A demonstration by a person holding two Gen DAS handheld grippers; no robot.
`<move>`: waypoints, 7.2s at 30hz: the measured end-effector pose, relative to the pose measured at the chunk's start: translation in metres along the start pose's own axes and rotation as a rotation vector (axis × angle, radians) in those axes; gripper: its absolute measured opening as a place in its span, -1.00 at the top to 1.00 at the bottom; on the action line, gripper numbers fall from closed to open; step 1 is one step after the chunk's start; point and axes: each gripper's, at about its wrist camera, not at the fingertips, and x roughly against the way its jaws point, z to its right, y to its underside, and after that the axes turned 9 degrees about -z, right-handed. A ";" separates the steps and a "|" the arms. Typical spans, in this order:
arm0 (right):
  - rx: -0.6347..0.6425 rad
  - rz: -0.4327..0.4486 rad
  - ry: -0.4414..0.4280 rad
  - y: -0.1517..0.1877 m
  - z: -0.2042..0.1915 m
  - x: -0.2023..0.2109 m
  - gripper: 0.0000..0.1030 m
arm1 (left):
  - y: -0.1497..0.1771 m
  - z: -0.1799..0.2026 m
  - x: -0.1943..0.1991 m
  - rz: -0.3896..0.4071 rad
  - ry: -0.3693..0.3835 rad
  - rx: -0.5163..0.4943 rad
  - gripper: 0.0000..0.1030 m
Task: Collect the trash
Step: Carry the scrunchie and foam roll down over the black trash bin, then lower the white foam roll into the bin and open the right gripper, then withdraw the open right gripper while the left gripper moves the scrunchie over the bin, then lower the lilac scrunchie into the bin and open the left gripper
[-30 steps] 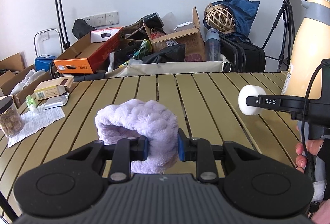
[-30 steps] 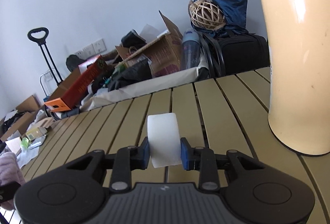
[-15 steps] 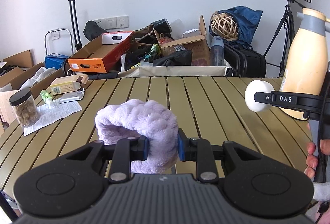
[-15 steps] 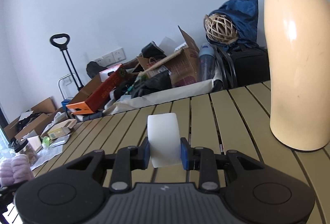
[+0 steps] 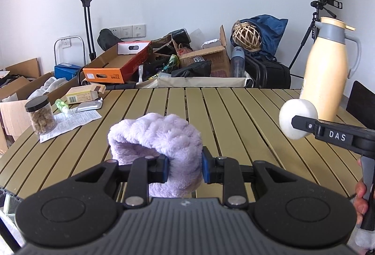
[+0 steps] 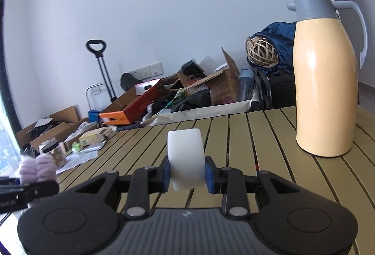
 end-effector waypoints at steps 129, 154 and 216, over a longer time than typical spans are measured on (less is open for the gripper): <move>0.161 -0.787 0.213 0.249 -0.113 -0.120 -0.96 | 0.232 -0.125 -0.068 -0.462 -0.036 0.254 0.49; 0.146 -0.831 0.170 0.254 -0.112 -0.119 -1.00 | 0.232 -0.122 -0.070 -0.458 -0.030 0.235 0.49; -0.165 -0.610 0.355 0.229 0.051 -0.001 -1.00 | 0.214 0.068 -0.158 -0.705 0.077 0.017 0.49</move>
